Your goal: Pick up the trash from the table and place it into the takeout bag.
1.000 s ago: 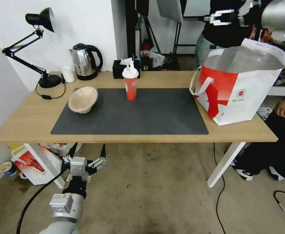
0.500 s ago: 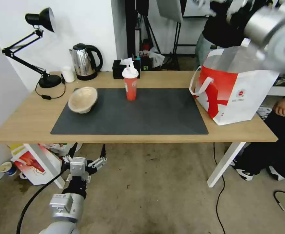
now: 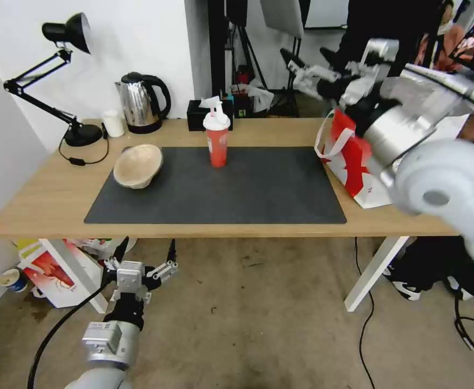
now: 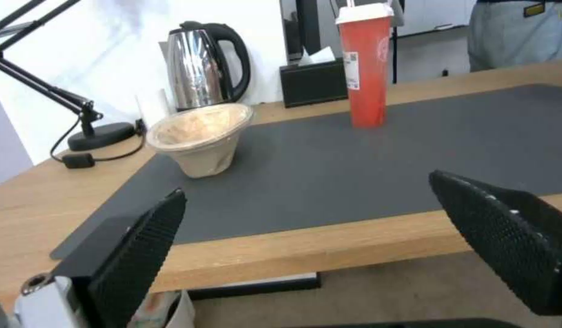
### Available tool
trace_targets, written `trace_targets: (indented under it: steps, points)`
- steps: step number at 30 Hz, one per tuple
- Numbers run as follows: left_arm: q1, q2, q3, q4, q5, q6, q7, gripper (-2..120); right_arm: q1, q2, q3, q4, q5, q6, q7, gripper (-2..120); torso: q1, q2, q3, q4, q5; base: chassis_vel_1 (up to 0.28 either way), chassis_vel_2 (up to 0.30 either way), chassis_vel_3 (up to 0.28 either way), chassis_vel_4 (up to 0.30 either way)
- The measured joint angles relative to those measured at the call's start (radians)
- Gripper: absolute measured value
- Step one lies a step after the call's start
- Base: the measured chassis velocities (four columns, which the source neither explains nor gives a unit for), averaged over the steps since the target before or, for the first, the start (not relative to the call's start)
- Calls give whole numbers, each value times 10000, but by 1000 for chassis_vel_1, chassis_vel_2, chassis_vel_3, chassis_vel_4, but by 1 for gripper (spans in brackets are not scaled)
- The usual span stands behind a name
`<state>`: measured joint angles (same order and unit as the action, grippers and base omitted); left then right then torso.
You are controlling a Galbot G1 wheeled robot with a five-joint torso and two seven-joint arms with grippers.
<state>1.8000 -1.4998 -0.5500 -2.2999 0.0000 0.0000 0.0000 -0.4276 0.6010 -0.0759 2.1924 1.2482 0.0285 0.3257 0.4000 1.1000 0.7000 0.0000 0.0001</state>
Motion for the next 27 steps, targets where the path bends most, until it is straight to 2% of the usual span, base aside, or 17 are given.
trace_targets:
  steps: [3,8,16,18,20,21,22,23,25,26,27]
  points:
    - [0,-1,0,0,-1,0,0,100,-1054,494,612,209,-1116,302,66,100,0,0,0,-2,0,0,0,0,0]
    - [1,-1,1,0,0,0,0,100,-2058,1029,1185,559,-2095,432,28,100,-1,-1,0,3,-2,0,0,0,0]
    - [1,-3,0,0,0,0,0,100,-3503,1510,1896,986,-3446,643,-127,100,0,0,0,2,-4,0,0,0,0]
    - [0,2,0,0,0,0,1,100,-4802,1993,2421,1289,-4569,844,-190,100,-1,0,0,-1,-2,0,0,0,0]
    - [0,-6,0,0,0,0,-1,100,-5028,2091,2510,1342,-4771,889,-193,100,-2,0,0,-1,-2,0,0,0,0]
    - [0,-3,1,0,0,0,1,100,-5396,2245,2638,1423,-5090,963,-202,100,-2,0,0,-5,1,0,0,0,0]
    - [0,-2,0,0,0,0,0,100,-6463,2723,3001,1646,-5968,1202,-244,100,-1,-1,0,2,-4,0,0,0,0]
    - [0,-2,0,0,0,0,0,100,-6463,2723,3001,1646,-5968,1202,-244,100,-1,-1,0,2,-4,0,0,0,0]
    - [-1,3,1,0,0,0,0,100,-8262,3766,3574,2131,-7234,1527,-310,100,-3,0,-1,-5,-4,0,0,0,0]
    - [-1,3,1,0,0,0,0,100,-8262,3766,3574,2131,-7234,1527,-310,100,-3,0,-1,-5,-4,0,0,0,0]
    - [0,-1,0,0,0,0,0,100,-8775,4149,3727,2281,-7660,1614,-369,100,-3,0,-1,-3,-3,0,0,0,0]
